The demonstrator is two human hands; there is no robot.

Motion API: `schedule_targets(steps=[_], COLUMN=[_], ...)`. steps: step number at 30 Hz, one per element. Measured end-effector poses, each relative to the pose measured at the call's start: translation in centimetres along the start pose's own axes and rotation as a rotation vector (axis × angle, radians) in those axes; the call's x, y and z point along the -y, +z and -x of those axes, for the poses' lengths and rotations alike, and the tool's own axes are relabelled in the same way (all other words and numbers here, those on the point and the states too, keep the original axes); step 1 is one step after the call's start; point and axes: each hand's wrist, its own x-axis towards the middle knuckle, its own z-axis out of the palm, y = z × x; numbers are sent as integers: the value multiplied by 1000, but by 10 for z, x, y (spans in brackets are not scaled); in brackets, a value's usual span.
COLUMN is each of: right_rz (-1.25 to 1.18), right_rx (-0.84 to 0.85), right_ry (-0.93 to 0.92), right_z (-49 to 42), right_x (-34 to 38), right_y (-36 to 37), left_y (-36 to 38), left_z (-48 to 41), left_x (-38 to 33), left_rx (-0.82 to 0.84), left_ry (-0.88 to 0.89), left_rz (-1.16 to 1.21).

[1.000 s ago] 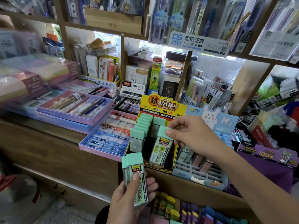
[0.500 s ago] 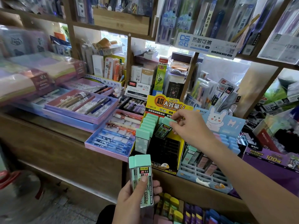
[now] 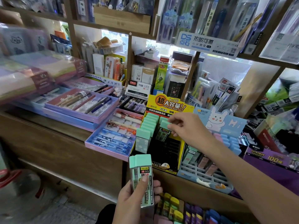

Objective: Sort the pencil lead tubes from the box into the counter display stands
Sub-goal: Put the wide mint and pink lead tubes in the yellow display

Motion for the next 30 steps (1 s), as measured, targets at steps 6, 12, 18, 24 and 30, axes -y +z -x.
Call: schedule_targets(steps=[6, 12, 18, 24, 30], right_rz=[45, 111, 232, 53, -168], right_rx=[-48, -33, -16, -125, 78], right_ry=[-25, -5, -72, -92, -22], right_z=[-6, -7, -5, 20, 51], right_x=[-5, -6, -2, 8, 19], right_y=[6, 9, 5, 6, 14], left_y=[1, -3, -5, 1, 3], left_z=[1, 1, 2, 5, 5], left_x=[-1, -6, -4, -3, 0], left_rx=[18, 74, 128, 68, 68], left_ry=[1, -32, -73, -67, -48], left_rz=[-1, 55, 60, 71, 42])
